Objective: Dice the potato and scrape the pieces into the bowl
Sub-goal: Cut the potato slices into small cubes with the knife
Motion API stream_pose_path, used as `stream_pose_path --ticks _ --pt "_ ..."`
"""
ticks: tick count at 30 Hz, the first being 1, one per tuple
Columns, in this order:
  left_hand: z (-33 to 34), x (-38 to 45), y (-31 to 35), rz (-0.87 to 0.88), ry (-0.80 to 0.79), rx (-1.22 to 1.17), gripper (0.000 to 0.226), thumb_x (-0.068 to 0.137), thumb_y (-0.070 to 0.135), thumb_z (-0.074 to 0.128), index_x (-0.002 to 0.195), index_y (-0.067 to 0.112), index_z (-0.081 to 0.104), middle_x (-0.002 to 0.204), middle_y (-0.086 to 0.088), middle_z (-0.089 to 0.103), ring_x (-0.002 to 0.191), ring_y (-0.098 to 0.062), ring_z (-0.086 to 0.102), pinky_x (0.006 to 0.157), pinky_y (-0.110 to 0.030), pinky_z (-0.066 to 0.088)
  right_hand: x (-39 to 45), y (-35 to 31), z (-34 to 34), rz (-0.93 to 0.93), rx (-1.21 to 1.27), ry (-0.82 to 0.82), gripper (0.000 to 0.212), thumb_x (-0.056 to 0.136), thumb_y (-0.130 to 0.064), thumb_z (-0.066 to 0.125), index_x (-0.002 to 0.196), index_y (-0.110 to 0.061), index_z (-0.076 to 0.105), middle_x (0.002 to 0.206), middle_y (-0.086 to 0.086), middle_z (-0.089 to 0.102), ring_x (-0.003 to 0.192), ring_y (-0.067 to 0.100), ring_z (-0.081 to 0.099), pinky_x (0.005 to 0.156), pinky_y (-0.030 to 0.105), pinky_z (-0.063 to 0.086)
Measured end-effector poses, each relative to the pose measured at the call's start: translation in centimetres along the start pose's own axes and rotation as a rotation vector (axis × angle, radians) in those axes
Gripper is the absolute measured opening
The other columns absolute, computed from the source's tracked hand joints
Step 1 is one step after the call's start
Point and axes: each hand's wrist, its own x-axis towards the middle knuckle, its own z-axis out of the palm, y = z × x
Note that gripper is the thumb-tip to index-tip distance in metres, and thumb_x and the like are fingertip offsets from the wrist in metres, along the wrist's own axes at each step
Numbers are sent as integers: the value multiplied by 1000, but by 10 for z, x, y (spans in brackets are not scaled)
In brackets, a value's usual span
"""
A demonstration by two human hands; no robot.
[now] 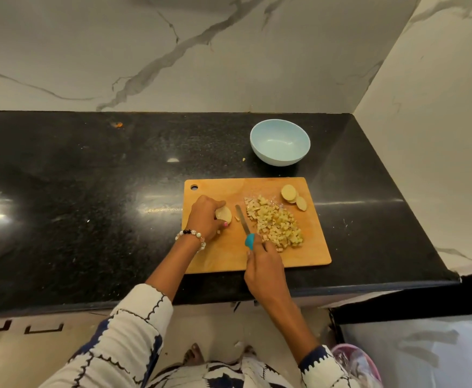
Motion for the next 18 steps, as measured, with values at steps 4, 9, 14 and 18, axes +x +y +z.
stream_pose_path --ticks 4,9,14,18 --pt "1 3 1 51 0 82 62 75 19 76 132 10 51 120 -6 49 104 -22 52 93 -28 45 0 -9 6 -11 -6 -23 48 101 -20 36 145 -3 29 124 12 45 100 20 49 82 28 43" --pt "2 3 0 63 -2 86 59 77 18 74 131 10 51 120 -4 48 100 -19 53 89 -25 46 2 -12 11 7 -85 -20 50 101 -22 33 147 -5 24 123 11 43 95 21 51 75 30 45" --pt "-9 2 -12 74 39 -23 40 87 -1 56 126 8 57 118 -10 56 106 -24 55 95 -21 42 -12 -1 7 -47 83 29 49 97 -22 40 143 -6 36 110 6 49 86 14 50 72 33 50" --pt "-21 -2 -21 -53 230 -158 37 87 -9 45 117 5 64 115 -14 65 110 -27 58 99 -35 45 -32 13 8 -153 61 -71 51 92 -27 41 142 -12 41 100 -2 50 75 8 49 59 27 47"
